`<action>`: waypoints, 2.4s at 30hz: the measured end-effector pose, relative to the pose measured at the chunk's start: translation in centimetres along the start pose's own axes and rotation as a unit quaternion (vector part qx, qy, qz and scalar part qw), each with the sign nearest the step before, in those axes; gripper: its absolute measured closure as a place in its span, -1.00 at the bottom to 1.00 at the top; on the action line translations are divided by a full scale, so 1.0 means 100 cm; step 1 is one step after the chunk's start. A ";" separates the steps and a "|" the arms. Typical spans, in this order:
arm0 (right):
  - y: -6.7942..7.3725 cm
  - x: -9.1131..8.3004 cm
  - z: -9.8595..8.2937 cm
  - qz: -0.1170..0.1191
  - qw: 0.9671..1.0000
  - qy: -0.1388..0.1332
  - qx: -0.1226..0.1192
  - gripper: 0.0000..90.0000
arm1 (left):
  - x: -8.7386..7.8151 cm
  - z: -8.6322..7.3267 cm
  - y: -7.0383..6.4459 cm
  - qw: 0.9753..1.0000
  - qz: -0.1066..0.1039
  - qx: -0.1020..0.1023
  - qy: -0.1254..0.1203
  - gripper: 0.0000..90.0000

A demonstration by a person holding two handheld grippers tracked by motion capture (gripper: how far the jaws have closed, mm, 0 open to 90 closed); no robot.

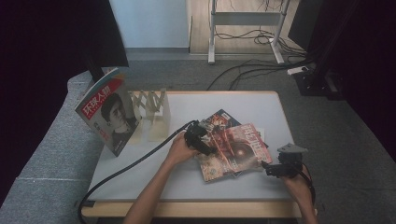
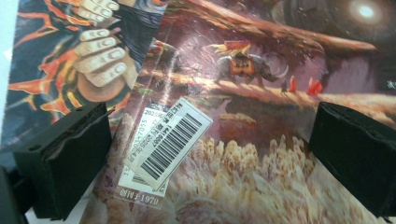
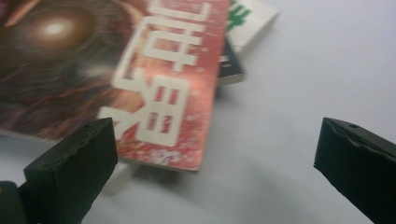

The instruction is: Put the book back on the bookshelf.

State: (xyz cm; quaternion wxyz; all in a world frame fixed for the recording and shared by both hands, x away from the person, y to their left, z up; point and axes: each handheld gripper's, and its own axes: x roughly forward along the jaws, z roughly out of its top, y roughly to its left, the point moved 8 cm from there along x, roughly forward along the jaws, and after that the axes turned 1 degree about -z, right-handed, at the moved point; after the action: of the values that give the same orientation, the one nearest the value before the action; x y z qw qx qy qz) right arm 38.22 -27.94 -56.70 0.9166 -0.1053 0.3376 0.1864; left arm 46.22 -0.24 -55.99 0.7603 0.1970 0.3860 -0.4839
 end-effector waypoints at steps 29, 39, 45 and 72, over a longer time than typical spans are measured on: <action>-0.022 0.006 0.000 -0.008 1.000 0.004 0.009 -1.00 | -0.011 -0.023 -0.036 1.000 -0.012 0.007 0.015 -1.00; -0.029 0.008 0.008 -0.017 1.000 0.006 0.012 -0.98 | -0.019 -0.037 -0.046 0.999 -0.036 0.009 0.011 -0.98; -0.026 -0.001 0.008 -0.003 1.000 -0.002 0.024 -0.95 | -0.031 -0.045 -0.034 1.000 -0.002 0.015 0.007 -0.96; -0.012 -0.007 0.007 0.015 1.000 -0.002 0.019 -0.98 | -0.048 -0.051 0.022 0.994 0.072 -0.075 -0.023 -0.47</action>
State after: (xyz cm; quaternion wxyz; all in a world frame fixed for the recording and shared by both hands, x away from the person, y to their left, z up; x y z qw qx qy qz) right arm 38.62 -29.02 -55.66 0.9161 -0.0822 0.3411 0.1942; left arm 45.01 6.99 -55.64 0.8142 0.1555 0.3888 -0.4022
